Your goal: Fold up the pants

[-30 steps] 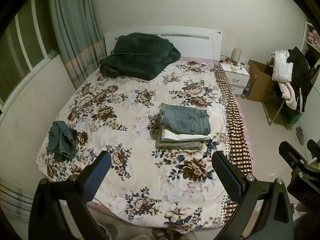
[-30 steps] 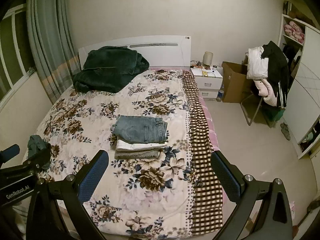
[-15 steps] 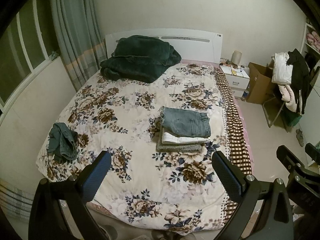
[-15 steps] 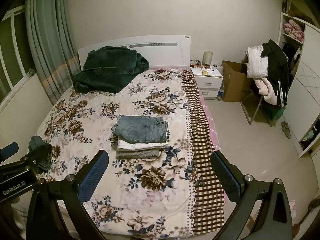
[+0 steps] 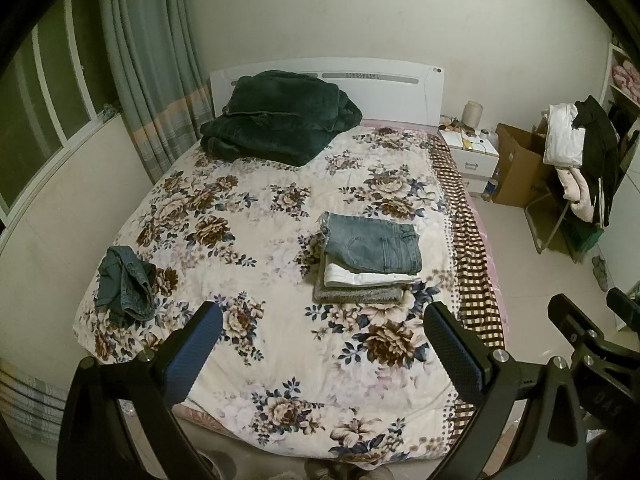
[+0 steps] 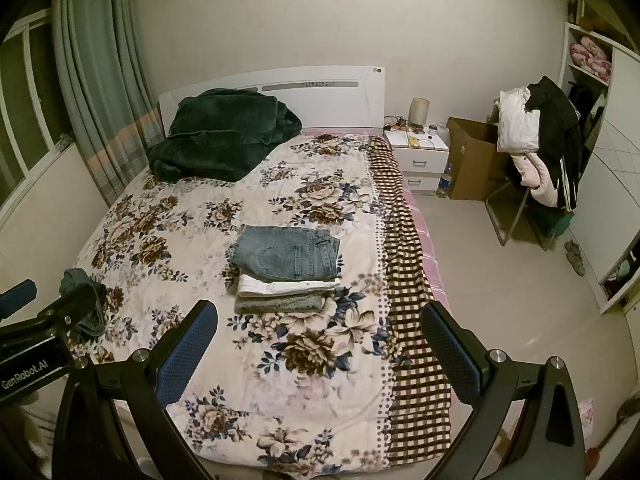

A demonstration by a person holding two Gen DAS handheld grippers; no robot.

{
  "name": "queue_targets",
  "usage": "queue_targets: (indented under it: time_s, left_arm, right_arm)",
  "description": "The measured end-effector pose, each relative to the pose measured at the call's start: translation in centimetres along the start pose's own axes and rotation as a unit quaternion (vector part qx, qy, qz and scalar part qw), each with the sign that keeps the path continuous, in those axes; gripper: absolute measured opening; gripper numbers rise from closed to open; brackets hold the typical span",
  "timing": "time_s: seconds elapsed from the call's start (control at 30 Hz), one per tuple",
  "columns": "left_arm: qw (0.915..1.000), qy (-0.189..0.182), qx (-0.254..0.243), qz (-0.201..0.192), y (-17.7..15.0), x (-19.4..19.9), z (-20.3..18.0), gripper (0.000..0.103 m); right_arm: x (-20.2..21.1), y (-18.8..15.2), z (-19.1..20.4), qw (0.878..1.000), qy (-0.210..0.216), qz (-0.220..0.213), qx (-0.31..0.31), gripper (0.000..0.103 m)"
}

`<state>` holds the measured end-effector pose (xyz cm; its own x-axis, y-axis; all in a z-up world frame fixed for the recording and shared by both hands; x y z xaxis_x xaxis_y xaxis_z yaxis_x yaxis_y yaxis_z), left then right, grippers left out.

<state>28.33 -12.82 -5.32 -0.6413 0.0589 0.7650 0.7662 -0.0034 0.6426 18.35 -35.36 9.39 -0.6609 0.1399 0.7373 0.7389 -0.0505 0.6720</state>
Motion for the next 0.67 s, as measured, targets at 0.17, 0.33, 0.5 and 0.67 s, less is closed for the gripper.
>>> queue_targets:
  time_s: [0.17,0.33,0.5,0.67]
  left_arm:
    - [1.0,0.001,0.001,-0.002,-0.1,0.04,-0.06,0.103]
    - [1.0,0.002,0.001,-0.001,-0.18,-0.01,-0.07,0.103]
    - [1.0,0.002,0.001,-0.001,-0.12,0.13,-0.11,0.103]
    - [1.0,-0.001,-0.001,-0.003,0.12,0.09,-0.15,0.103]
  right_arm:
    - [0.03,-0.03,-0.12,1.0,0.0,0.001,-0.001,0.103]
    - [0.02,0.03,-0.16,1.0,0.0,0.0,-0.001,0.103]
    - [-0.01,0.03,-0.23,1.0,0.0,0.0,-0.001,0.103]
    - [0.0,-0.06,-0.18,1.0,0.0,0.0,0.001,0.103]
Point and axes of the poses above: each gripper's, at about its wrist camera, not at the fingertips, and x roughly against the way its jaws point, z to its left, y to its top, the point moved 9 cm from there along -x, roughly the way its jaws point, and after that the axes turned 5 degrees about -y, right-handed, at the moved point
